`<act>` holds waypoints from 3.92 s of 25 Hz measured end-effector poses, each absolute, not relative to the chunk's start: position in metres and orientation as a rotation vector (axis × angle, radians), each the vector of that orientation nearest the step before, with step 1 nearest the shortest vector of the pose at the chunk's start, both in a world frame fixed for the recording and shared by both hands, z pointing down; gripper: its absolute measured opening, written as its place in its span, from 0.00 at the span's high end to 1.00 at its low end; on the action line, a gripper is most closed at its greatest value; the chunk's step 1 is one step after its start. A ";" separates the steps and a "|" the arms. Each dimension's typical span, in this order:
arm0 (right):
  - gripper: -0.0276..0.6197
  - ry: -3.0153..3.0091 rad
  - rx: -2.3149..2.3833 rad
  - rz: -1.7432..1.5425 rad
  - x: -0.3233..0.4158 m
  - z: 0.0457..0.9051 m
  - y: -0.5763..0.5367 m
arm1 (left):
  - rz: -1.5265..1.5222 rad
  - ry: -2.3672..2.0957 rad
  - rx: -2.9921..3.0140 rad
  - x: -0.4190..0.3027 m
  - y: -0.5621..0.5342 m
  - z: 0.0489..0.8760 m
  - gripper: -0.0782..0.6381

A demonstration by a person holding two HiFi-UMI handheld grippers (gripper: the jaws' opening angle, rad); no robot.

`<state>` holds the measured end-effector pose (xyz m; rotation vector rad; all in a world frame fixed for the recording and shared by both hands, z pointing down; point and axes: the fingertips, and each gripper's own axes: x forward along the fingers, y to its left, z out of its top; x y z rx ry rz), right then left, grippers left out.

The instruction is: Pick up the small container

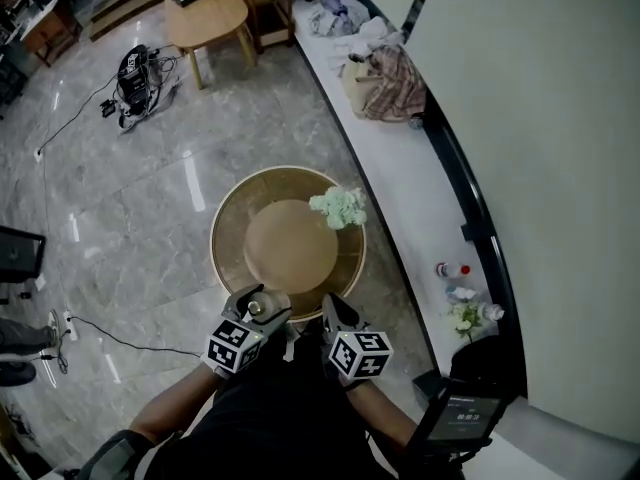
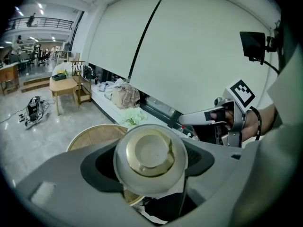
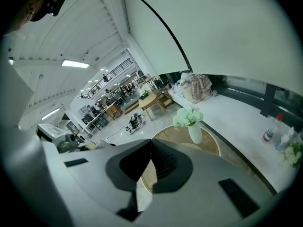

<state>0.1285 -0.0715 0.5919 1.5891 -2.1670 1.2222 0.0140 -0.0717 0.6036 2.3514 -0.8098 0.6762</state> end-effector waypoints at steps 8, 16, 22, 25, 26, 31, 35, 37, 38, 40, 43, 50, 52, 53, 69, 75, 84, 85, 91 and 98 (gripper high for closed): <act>0.95 -2.222 1.567 1.200 0.121 0.568 -0.076 | 0.566 -0.839 2.334 0.007 -0.077 0.569 0.43; 0.95 -2.283 1.608 1.138 0.125 0.541 -0.098 | 0.440 -0.844 2.358 0.015 -0.090 0.525 0.43; 0.95 -2.317 1.620 1.102 0.126 0.523 -0.107 | 0.381 -0.897 2.373 -0.002 -0.102 0.503 0.43; 0.95 -2.342 1.621 1.078 0.126 0.513 -0.113 | 0.369 -0.911 2.381 -0.007 -0.106 0.494 0.43; 0.95 -2.352 1.622 1.069 0.126 0.510 -0.116 | 0.360 -0.914 2.380 -0.008 -0.108 0.492 0.43; 0.95 -2.405 1.616 1.020 0.118 0.488 -0.122 | 0.331 -0.937 2.389 -0.015 -0.110 0.482 0.43; 0.95 -2.439 1.607 0.977 0.113 0.477 -0.125 | 0.302 -0.959 2.395 -0.020 -0.115 0.474 0.43; 0.95 -2.450 1.602 0.956 0.112 0.473 -0.127 | 0.296 -0.967 2.399 -0.021 -0.117 0.471 0.43; 0.95 -2.454 1.599 0.944 0.111 0.471 -0.128 | 0.295 -0.968 2.402 -0.020 -0.118 0.470 0.43; 0.95 -2.460 1.595 0.920 0.110 0.469 -0.130 | 0.291 -0.964 2.408 -0.019 -0.119 0.469 0.43; 0.95 -2.472 1.595 0.896 0.109 0.466 -0.133 | 0.285 -0.960 2.414 -0.018 -0.121 0.469 0.43; 0.95 -2.479 1.606 0.865 0.108 0.464 -0.135 | 0.271 -0.969 2.429 -0.021 -0.127 0.465 0.43; 0.95 -2.487 1.607 0.859 0.107 0.460 -0.135 | 0.271 -0.962 2.436 -0.020 -0.127 0.462 0.43; 0.95 -2.495 1.606 0.855 0.106 0.458 -0.135 | 0.271 -0.958 2.438 -0.020 -0.127 0.462 0.43; 0.95 -2.517 1.591 0.870 0.097 0.457 -0.127 | 0.302 -0.909 2.429 -0.021 -0.120 0.467 0.43; 0.95 -2.532 1.576 0.870 0.095 0.459 -0.126 | 0.316 -0.897 2.432 -0.019 -0.119 0.470 0.43; 0.95 -2.520 1.584 0.884 0.102 0.464 -0.129 | 0.318 -0.883 2.427 -0.012 -0.122 0.475 0.43; 0.95 -2.519 1.586 0.885 0.103 0.465 -0.129 | 0.319 -0.882 2.427 -0.011 -0.122 0.475 0.43; 0.95 -2.514 1.586 0.895 0.104 0.465 -0.129 | 0.317 -0.875 2.424 -0.010 -0.123 0.476 0.43; 0.95 -2.510 1.595 0.899 0.110 0.471 -0.133 | 0.319 -0.866 2.431 -0.003 -0.127 0.481 0.43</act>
